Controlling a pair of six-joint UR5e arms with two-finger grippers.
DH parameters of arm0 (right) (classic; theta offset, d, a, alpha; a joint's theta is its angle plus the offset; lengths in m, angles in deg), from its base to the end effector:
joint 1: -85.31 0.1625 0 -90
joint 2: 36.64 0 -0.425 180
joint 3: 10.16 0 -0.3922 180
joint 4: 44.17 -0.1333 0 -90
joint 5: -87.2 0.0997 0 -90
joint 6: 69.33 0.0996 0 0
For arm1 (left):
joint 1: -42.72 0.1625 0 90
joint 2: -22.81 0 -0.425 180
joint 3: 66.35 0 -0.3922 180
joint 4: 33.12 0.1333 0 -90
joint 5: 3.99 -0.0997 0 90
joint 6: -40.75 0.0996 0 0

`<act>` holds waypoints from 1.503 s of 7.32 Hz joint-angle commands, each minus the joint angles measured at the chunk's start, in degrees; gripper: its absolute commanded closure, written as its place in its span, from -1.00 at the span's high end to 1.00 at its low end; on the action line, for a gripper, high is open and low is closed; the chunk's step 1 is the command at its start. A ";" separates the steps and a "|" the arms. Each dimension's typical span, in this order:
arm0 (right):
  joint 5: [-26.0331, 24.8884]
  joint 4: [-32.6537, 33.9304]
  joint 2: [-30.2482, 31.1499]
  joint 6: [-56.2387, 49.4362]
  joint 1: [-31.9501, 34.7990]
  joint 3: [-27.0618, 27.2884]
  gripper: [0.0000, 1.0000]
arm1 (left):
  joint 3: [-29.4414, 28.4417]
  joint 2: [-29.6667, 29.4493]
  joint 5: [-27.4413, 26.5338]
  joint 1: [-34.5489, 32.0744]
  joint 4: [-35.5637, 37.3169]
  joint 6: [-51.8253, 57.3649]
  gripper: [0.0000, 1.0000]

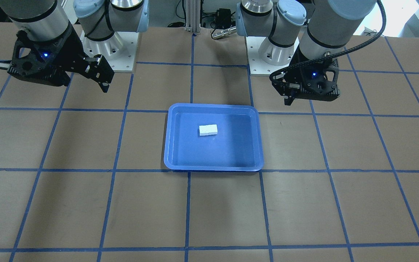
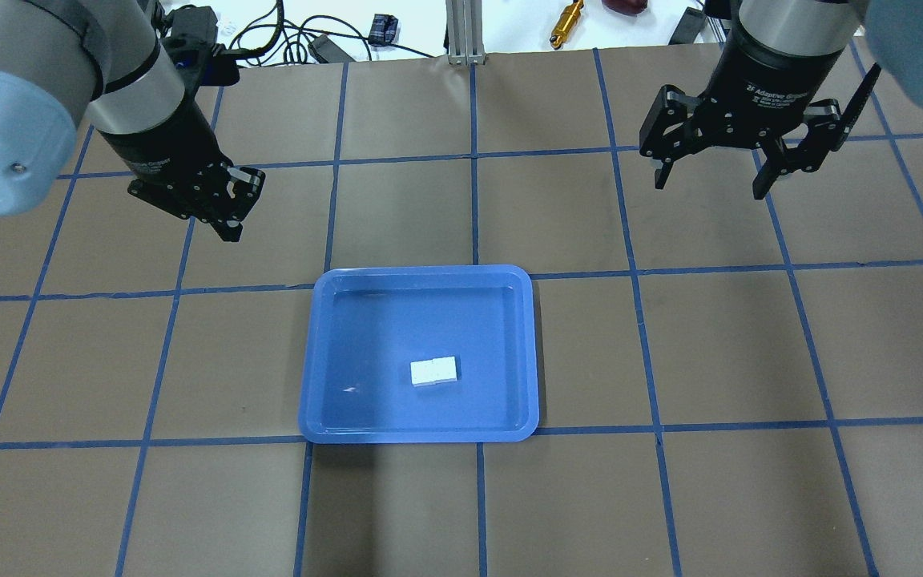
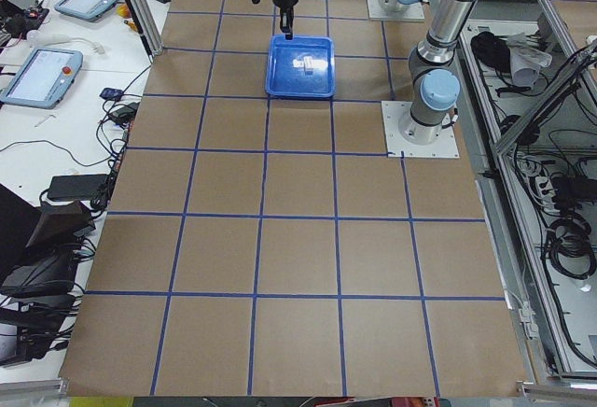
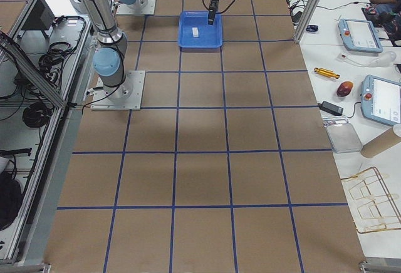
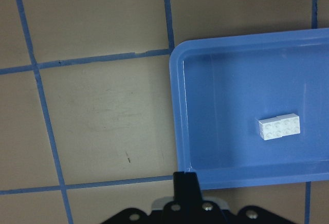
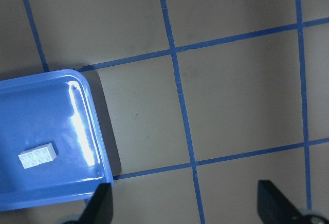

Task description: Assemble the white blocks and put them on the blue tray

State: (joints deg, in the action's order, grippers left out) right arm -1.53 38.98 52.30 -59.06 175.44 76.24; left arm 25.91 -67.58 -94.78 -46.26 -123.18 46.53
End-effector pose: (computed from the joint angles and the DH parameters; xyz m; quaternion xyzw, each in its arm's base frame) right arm 0.1366 -0.4913 0.4980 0.0887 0.9953 0.0384 0.0076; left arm -0.1232 -0.4918 0.4652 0.0417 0.9988 0.0240 0.0055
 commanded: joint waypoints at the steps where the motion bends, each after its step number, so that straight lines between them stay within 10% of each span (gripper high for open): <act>1: -0.13 -0.17 0.01 -0.24 -0.04 0.00 1.00 | -3.21 0.13 0.17 1.96 0.50 0.73 1.00; 11: -0.13 -0.18 0.09 -0.25 0.05 0.00 1.00 | -5.33 2.15 1.32 1.79 -0.73 1.26 1.00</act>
State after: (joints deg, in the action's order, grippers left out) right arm -1.64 38.78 52.39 -59.31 175.55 76.24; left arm 20.69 -65.56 -93.49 -44.64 -123.66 47.73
